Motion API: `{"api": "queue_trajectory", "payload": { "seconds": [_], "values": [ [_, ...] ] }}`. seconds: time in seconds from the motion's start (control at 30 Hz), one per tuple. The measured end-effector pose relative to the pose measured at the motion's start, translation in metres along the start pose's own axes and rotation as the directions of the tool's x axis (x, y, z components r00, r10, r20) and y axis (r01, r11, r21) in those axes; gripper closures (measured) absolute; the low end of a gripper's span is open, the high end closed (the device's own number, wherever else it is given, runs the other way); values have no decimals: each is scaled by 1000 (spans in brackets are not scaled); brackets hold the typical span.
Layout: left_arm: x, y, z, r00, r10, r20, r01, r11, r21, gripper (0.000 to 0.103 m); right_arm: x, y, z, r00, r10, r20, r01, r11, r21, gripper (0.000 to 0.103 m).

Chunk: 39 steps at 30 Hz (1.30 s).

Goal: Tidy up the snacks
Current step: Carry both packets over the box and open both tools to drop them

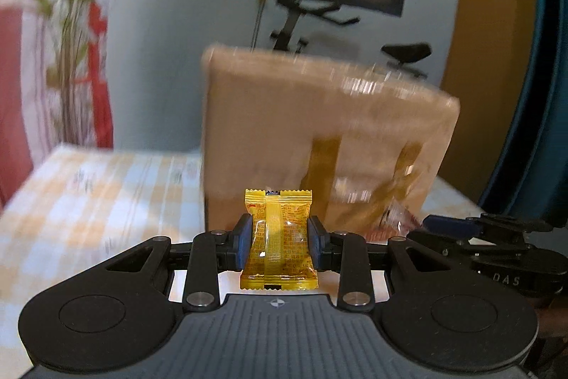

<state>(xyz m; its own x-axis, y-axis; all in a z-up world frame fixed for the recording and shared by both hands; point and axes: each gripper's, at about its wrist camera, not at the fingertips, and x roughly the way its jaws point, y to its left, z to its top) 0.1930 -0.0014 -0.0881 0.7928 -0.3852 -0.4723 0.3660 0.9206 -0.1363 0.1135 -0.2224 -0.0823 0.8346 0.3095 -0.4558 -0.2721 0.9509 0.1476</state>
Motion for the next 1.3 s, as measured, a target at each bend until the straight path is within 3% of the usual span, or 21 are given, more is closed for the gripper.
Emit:
{"api": "queue_trajectory", "payload": {
  "seconds": [0.3, 0.43, 0.63, 0.97, 1.03, 1.1, 1.17, 1.3],
  "values": [
    [9, -11, 87, 986, -66, 153, 62, 998, 29, 69, -19, -7, 68, 985, 8, 173, -3, 1000, -26, 58],
    [31, -14, 114, 983, -66, 172, 59, 997, 45, 69, -11, -12, 104, 975, -1, 223, 10, 999, -43, 58],
    [69, -7, 133, 990, -24, 138, 18, 999, 40, 69, 24, -19, 139, 978, -54, 200, 69, 995, -68, 58],
    [103, -3, 125, 999, 20, 33, -22, 998, 61, 67, 76, -34, 142, 993, -95, 77, 98, 995, -33, 56],
    [100, 0, 122, 999, 16, 35, -18, 997, 73, 59, 78, -35, 141, 992, -105, 67, 107, 994, -23, 54],
    [96, 0, 121, 999, 23, 41, -26, 996, 81, 41, 77, -36, 141, 992, -111, 67, 113, 993, -19, 49],
    [92, 1, 120, 999, 23, 46, -27, 996, 80, 33, 75, -35, 141, 991, -117, 65, 119, 992, -29, 38],
    [83, -1, 121, 998, 42, 55, -46, 996, 72, 17, 67, -32, 142, 987, -144, 72, 147, 989, -35, 26]
  ]
}}
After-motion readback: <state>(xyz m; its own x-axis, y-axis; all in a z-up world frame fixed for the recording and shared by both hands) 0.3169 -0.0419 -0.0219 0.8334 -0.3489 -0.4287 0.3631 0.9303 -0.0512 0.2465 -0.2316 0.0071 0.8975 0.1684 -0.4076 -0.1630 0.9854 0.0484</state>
